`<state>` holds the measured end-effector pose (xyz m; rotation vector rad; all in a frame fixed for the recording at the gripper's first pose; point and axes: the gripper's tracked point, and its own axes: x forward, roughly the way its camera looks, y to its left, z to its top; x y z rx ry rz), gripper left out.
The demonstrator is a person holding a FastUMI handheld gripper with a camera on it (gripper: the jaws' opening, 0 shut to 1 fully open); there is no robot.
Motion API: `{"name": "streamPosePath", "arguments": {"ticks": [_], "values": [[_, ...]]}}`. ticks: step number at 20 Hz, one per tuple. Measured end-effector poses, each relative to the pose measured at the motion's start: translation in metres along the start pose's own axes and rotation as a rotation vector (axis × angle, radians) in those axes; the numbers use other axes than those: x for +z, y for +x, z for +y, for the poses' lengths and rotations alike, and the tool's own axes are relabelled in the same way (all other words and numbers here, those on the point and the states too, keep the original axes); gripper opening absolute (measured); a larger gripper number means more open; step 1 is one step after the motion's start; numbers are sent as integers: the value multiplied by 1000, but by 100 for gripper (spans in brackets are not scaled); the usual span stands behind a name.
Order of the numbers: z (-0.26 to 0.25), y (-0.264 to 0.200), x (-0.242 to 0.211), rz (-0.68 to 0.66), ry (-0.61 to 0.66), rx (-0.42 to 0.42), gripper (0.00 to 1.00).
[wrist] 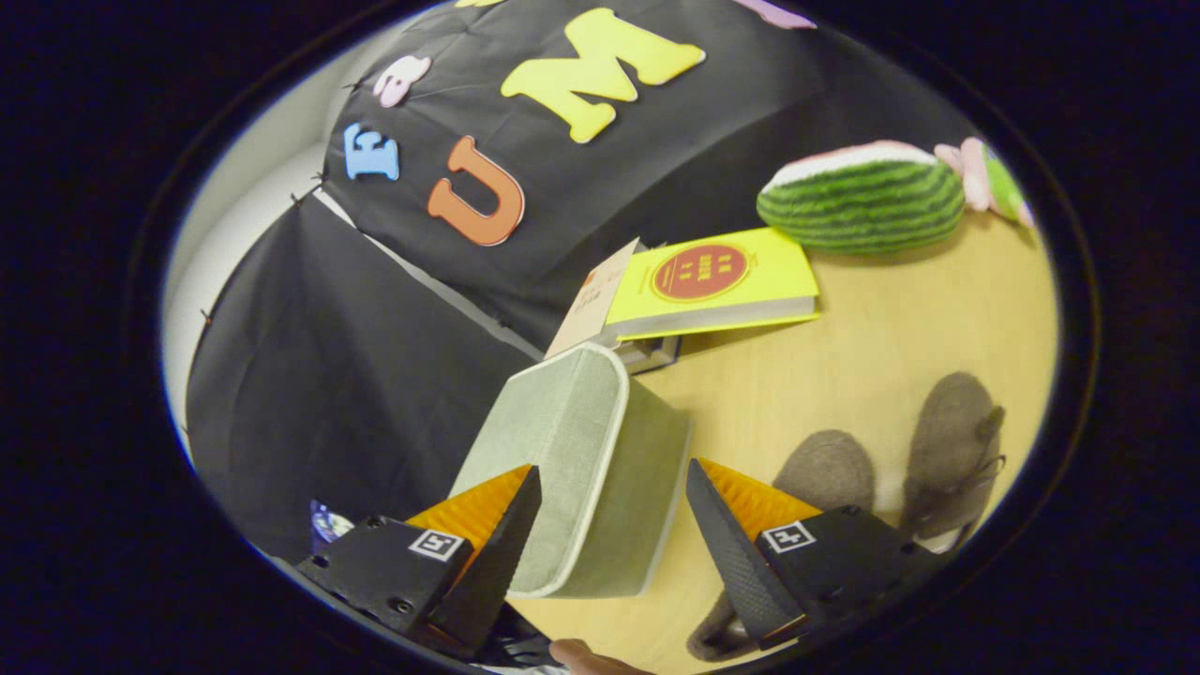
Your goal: Open the storage box then place both shoes into the box .Put the left shoe in first, then the right shoe, with the right side of both shoes facing outward in a uniform manner.
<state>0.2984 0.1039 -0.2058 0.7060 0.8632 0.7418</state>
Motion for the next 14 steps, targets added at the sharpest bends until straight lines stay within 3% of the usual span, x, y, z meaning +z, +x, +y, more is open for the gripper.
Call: {"name": "streamPosePath", "arguments": {"ticks": [3,7,10,14], "values": [[11,15,5,96,92,157,99],[4,42,3,211,133,207,99],[18,52,-9,298,179,310,99],[29,66,-18,337,253,366,97]]}}
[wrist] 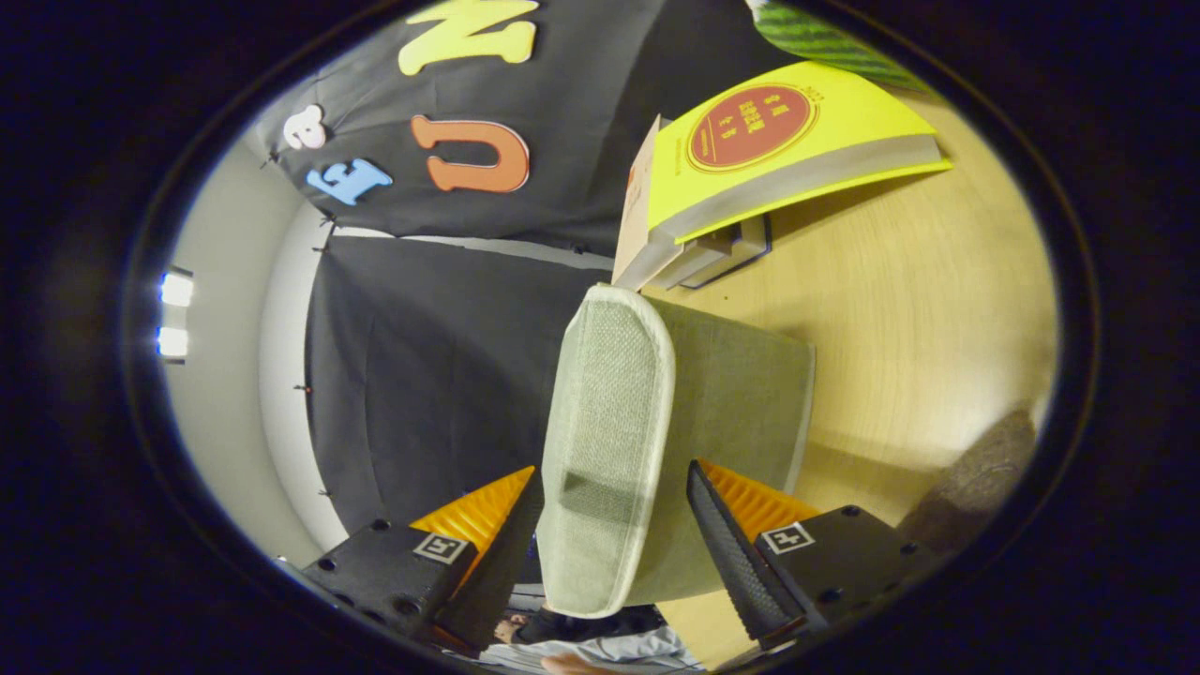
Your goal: Open the storage box then place both shoes into the box .Put the left shoe in first, then the right shoe, with the right side of both shoes facing outward in a uniform manner.
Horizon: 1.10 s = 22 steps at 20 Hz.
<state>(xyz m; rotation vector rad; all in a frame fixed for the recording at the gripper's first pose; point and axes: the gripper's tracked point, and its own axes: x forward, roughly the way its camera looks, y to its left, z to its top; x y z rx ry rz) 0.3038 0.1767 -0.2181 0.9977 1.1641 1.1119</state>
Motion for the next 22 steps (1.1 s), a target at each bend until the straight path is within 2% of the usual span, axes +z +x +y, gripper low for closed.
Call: {"name": "streamPosePath", "arguments": {"ticks": [1,5,6,7,9,11,18,22], "values": [[0,1,-4,11,-16,-1,94],[1,-8,9,-96,-38,-28,57],[4,-12,10,-109,-31,-18,51],[9,-18,8,-125,-28,-10,33],[20,-24,6,-147,-36,-5,16],[25,-25,8,-190,-53,-52,8],[108,-16,-7,-238,-174,-101,6],[143,5,-10,-248,-192,-148,6]]}}
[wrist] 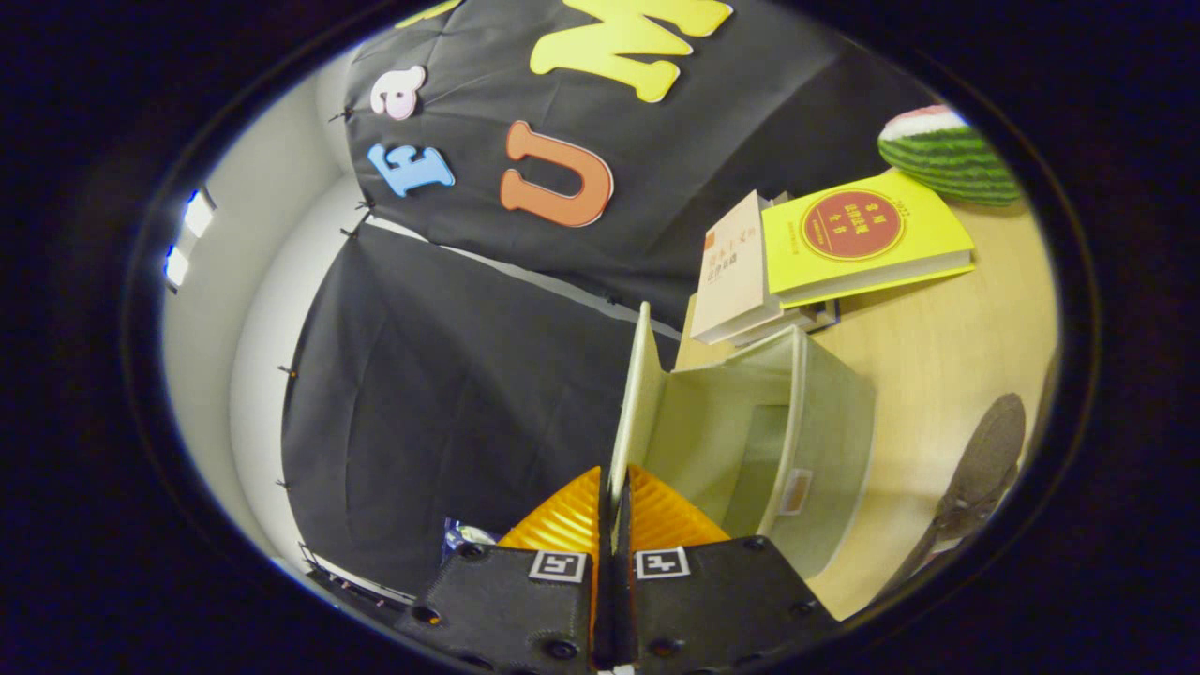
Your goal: Open the storage box then place both shoes into the box .Put the left shoe in first, then the right shoe, with the right side of both shoes facing outward in a uniform manner.
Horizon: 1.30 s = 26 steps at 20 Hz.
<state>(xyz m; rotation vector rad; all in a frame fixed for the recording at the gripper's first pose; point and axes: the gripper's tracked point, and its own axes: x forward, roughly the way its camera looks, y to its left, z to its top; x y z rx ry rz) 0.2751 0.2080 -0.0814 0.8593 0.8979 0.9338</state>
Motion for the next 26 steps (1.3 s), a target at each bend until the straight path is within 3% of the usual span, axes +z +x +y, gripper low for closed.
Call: {"name": "streamPosePath", "arguments": {"ticks": [5,8,17,18,22,26], "values": [[47,42,-5,-8,34,-17,6],[76,67,-10,-25,-17,-23,6],[127,160,-50,13,-102,67,10],[128,164,-57,43,-110,63,28],[91,151,-70,97,-153,-115,100],[58,121,-59,90,-145,-195,100]]}}
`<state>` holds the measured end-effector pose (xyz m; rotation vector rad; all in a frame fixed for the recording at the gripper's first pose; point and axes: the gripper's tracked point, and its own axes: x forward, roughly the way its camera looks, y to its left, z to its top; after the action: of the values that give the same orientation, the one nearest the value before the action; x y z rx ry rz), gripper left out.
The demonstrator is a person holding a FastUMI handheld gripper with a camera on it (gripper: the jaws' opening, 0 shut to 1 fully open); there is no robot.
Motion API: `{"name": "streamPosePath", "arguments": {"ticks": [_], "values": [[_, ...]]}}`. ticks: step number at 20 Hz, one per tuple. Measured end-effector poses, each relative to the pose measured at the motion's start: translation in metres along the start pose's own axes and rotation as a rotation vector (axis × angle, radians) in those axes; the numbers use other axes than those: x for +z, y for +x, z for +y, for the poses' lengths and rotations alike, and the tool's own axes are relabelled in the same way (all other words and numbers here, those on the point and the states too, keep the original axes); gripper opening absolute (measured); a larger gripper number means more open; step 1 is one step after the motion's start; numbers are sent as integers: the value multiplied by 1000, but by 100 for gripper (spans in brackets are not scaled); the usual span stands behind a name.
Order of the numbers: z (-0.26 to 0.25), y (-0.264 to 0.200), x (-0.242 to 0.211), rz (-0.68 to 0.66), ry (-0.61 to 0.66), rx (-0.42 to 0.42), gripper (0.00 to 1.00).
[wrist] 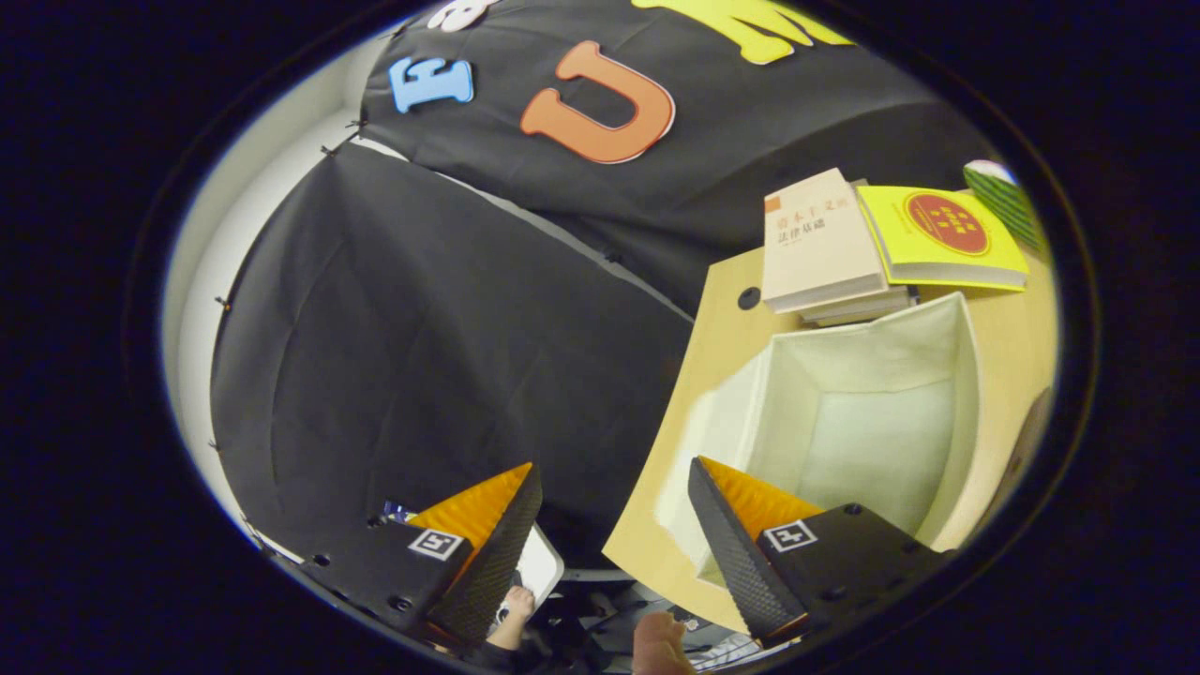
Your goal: Open the storage box then place both shoes into the box .Put the left shoe in first, then the right shoe, with the right side of both shoes facing outward in a uniform manner.
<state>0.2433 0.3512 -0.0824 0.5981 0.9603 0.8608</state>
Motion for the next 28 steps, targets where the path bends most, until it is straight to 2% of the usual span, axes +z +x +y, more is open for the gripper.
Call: {"name": "streamPosePath", "arguments": {"ticks": [4,7,14,16,18,19,22,24,25,28], "values": [[-64,-36,14,-35,-39,-159,100],[-108,-72,16,-43,-36,-248,100],[-209,-136,-19,79,-65,-514,100],[-242,-159,-32,127,-81,-642,100],[-281,-190,-50,189,-99,-807,100],[-294,-197,-56,209,-105,-847,100],[-327,-211,-77,254,-22,-889,100],[-339,-209,-85,268,62,-859,96],[-345,-206,-90,281,96,-845,84],[-367,-205,-98,310,129,-862,62]]}}
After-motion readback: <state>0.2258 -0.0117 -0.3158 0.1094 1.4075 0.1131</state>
